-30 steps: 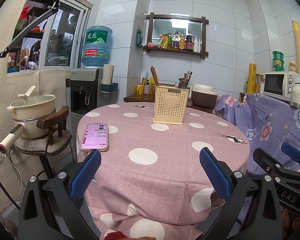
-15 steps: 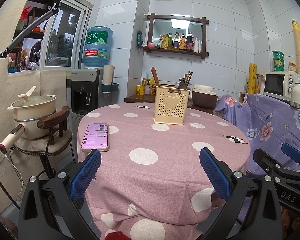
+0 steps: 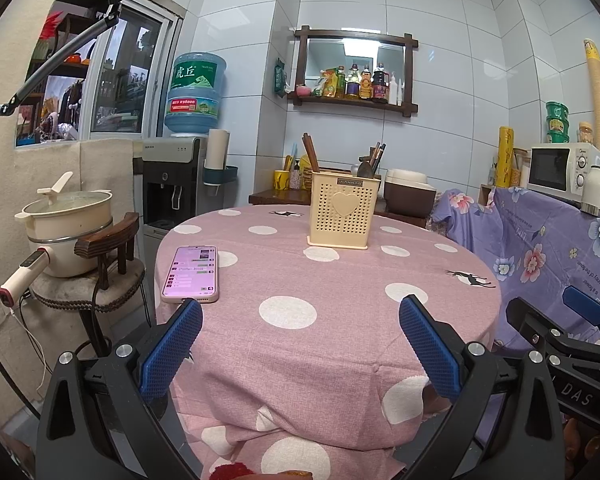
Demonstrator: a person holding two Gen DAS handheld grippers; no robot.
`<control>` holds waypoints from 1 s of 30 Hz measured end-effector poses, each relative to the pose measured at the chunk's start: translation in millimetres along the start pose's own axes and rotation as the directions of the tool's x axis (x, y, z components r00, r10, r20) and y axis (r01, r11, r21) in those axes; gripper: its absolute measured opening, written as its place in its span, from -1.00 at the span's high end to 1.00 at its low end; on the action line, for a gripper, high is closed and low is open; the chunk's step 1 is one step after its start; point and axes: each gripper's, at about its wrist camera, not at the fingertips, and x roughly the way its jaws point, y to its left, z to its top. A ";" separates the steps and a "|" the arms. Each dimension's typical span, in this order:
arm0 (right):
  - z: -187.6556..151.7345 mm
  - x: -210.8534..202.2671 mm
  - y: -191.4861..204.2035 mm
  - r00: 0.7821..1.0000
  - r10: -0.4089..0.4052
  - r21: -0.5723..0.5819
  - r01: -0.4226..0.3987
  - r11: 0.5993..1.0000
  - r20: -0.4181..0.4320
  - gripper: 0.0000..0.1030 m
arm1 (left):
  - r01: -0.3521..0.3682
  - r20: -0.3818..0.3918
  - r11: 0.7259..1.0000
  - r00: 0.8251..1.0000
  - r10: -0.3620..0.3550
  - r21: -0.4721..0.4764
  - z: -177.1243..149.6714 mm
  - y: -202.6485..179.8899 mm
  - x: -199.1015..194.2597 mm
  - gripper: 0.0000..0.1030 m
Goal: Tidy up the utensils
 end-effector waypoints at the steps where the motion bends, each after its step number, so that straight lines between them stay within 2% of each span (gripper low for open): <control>1: 1.2 0.8 0.0 1.000 0.001 0.001 -0.001 1.000 -0.001 -0.89 | 0.000 0.000 1.000 1.000 0.000 0.000 -0.4 0.3 -0.7 -0.90; 30: 0.2 0.5 -1.3 1.000 0.002 -0.001 -0.002 1.000 -0.004 -0.89 | 0.000 -0.002 1.000 1.000 0.000 0.000 1.1 -0.1 0.1 -0.90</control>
